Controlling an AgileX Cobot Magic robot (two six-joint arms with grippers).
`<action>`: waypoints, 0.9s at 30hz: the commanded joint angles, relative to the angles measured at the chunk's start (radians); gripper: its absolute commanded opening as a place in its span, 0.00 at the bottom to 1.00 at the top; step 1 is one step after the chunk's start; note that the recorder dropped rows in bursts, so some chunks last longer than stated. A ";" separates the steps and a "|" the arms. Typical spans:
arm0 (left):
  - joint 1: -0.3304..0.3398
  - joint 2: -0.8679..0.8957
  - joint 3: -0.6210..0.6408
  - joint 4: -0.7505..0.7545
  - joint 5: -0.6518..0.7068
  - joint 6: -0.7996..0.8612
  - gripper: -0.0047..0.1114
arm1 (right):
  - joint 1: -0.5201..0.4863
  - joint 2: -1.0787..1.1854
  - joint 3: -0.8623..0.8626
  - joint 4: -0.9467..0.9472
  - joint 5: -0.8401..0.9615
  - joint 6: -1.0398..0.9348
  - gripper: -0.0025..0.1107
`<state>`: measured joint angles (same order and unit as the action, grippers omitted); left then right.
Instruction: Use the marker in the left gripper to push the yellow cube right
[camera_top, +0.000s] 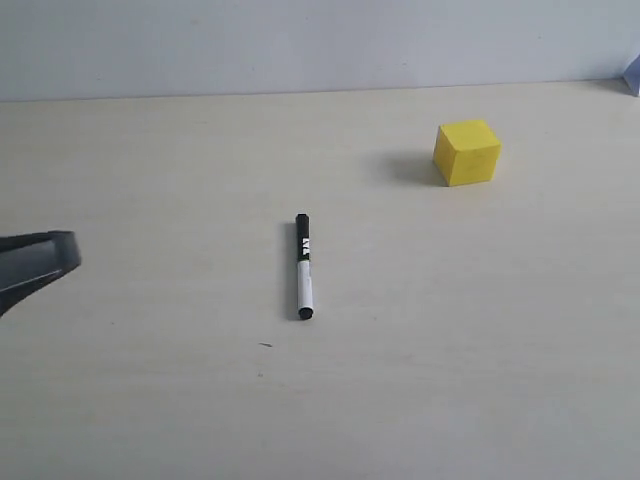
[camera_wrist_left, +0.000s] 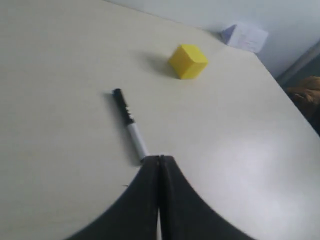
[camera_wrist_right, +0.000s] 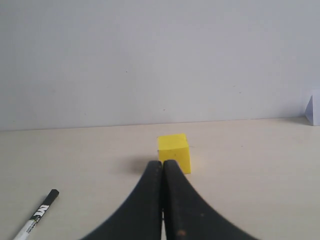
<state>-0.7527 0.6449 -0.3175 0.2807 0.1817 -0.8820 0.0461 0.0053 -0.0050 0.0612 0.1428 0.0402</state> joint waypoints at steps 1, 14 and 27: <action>0.198 -0.215 0.151 0.004 0.020 0.026 0.04 | 0.001 -0.005 0.005 0.000 -0.008 -0.002 0.02; 0.512 -0.645 0.317 0.011 0.105 0.119 0.04 | 0.001 -0.005 0.005 0.000 -0.008 -0.002 0.02; 0.515 -0.645 0.317 0.001 0.069 0.173 0.04 | 0.001 -0.005 0.005 0.000 -0.008 -0.002 0.02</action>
<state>-0.2402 0.0066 -0.0017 0.2896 0.2819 -0.7528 0.0461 0.0053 -0.0050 0.0612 0.1428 0.0402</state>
